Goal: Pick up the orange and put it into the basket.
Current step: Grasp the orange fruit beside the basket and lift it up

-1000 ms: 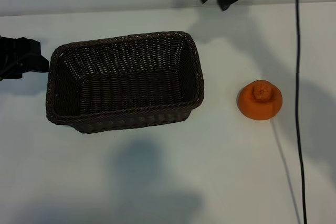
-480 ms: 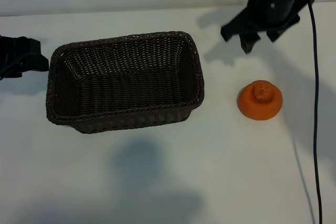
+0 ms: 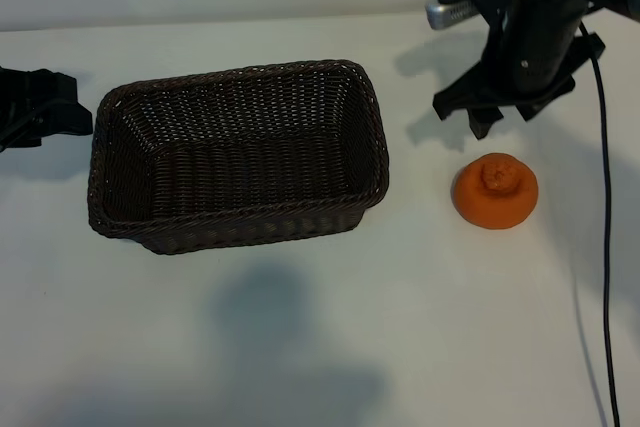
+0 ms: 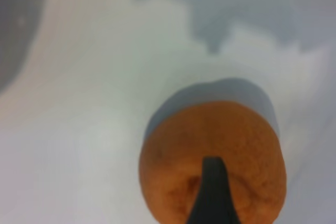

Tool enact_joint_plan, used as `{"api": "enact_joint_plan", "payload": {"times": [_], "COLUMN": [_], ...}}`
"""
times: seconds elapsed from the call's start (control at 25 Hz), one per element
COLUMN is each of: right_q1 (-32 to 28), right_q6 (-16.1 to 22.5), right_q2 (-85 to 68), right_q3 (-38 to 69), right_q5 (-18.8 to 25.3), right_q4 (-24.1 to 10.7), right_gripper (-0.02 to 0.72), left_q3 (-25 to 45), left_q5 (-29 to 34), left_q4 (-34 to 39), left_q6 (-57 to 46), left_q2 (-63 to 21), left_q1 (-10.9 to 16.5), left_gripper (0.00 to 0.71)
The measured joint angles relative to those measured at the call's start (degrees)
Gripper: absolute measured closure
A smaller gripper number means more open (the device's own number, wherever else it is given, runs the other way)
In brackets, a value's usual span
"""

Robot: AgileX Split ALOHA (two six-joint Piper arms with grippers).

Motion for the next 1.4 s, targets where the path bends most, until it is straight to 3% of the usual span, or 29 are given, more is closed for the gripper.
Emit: {"api": "enact_joint_plan", "payload": {"times": [0.64, 1.04, 1.4], "right_q1": [-1.9, -1.9, -1.9], "right_q6": [0.6, -0.9, -1.7], "right_q2": [0.0, -2.5, -2.5], "right_q3": [8.6, 8.7, 9.7], "right_q5": [-5.3, -4.3, -5.1], "right_q4": [0.8, 6.5, 7.5], "right_gripper": [0.177, 0.177, 0.177], "left_q3": [0.0, 0.0, 0.0], "left_q5": [0.0, 0.0, 0.0], "left_q4": [0.0, 0.0, 0.0], "left_q6": [0.1, 0.1, 0.1], "left_q2": [0.0, 0.0, 0.0], "left_q1": [0.0, 0.0, 0.0], "left_gripper": [0.119, 0.119, 0.119]}}
